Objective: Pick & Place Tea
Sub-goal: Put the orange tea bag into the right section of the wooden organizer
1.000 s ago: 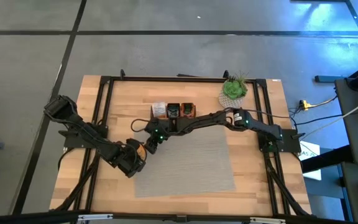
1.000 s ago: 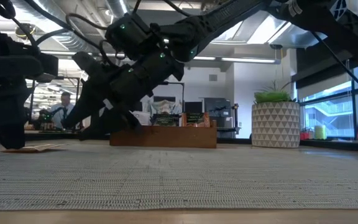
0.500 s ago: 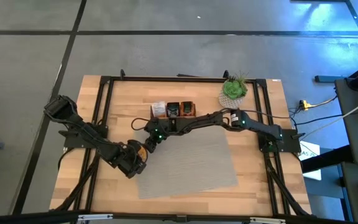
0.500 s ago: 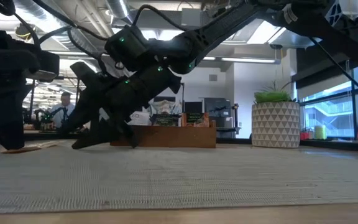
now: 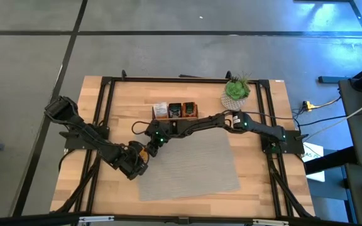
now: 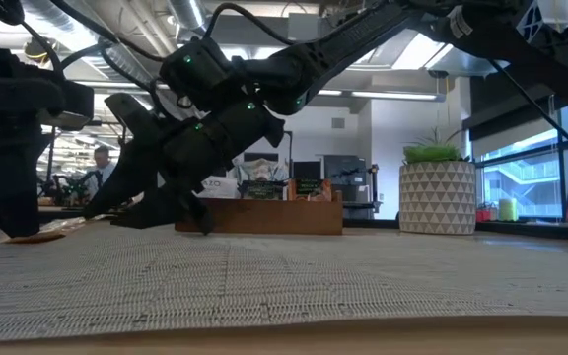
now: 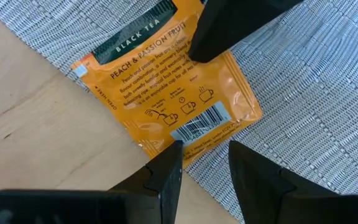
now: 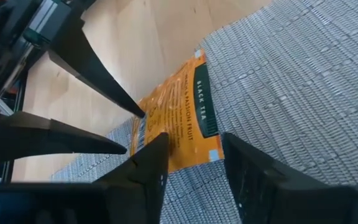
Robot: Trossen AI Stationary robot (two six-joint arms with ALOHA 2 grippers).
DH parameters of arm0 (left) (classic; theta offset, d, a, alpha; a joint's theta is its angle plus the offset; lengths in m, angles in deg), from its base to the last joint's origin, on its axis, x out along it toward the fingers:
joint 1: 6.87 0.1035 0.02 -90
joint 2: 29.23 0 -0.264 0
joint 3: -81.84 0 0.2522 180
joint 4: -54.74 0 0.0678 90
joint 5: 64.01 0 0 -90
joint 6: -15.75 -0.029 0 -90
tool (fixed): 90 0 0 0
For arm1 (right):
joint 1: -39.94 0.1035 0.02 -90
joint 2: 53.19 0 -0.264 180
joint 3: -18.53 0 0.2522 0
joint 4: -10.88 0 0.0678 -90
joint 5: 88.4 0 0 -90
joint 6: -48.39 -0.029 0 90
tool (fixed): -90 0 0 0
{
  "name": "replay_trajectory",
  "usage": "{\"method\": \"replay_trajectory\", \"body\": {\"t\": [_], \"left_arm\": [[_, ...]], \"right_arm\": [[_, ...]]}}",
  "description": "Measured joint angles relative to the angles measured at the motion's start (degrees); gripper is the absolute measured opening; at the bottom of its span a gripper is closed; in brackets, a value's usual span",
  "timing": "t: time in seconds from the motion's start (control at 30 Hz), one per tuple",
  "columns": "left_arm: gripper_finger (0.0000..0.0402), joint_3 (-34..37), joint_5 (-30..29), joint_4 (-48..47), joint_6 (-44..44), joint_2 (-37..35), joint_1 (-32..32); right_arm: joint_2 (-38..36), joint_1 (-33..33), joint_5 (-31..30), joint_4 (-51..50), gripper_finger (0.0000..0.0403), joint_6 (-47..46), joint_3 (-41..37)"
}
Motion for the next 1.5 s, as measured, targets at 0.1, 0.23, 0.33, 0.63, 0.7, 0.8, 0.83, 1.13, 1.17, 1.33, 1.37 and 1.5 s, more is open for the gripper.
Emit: {"method": "replay_trajectory", "body": {"t": [0.1, 0.23, 0.33, 0.63, 0.7, 0.8, 0.83, 1.13, 1.17, 1.33, 1.37, 1.5], "left_arm": [[0.0127, 0.00, 0.01, -0.03, -0.03, 0.00, 0.00], [0.0127, 0.00, 0.04, -0.10, -0.07, 0.00, 0.00], [0.0128, 0.00, 0.04, -0.14, -0.09, 0.00, 0.00], [0.0127, 0.04, -0.09, -0.16, -1.51, -0.31, 0.00], [0.0128, 0.11, 0.07, -0.36, -1.51, -0.90, 0.00], [0.0127, 0.20, 0.17, -0.61, -1.51, -2.36, 0.00], [0.0128, 0.20, 0.11, -0.50, -1.54, -3.04, 0.00], [0.0127, 0.17, -6.57, -0.22, -2.51, -14.22, 0.00], [0.0127, 0.15, -8.03, -0.26, -2.83, -15.80, 0.00], [0.0128, 0.13, -14.98, 0.66, -3.12, -22.81, 0.00], [0.0128, 0.12, -15.77, 1.52, -3.13, -23.97, 0.02], [0.0128, 0.09, -14.89, 7.83, -3.21, -27.84, 1.04]], "right_arm": [[0.07, 0.02, 0.02, 0.78, 0.0128, -0.04, 0.00], [0.11, -0.13, 0.15, 1.66, 0.0107, -0.06, 0.00], [0.13, -0.13, 0.15, 1.76, 0.0097, -0.02, 0.00], [0.13, -0.20, 1.80, 1.48, 0.0020, 1.66, 0.00], [0.13, -0.35, 3.06, 1.51, 0.0008, 2.80, 0.00], [0.13, -0.79, 4.26, 1.22, 0.0007, 3.24, 0.00], [0.13, -0.98, 4.73, 1.21, 0.0006, 3.88, 0.00], [-6.73, -3.17, 3.02, -9.56, 0.0003, 15.32, 0.00], [-8.18, -3.42, 1.59, -12.87, 0.0003, 17.92, 0.00], [-18.07, -4.96, -6.39, -29.67, 0.0002, 32.31, -0.02], [-20.44, -5.27, -7.38, -32.12, 0.0002, 34.88, -0.01], [-30.02, -6.03, -8.44, -38.88, 0.0002, 44.32, -0.01]]}}
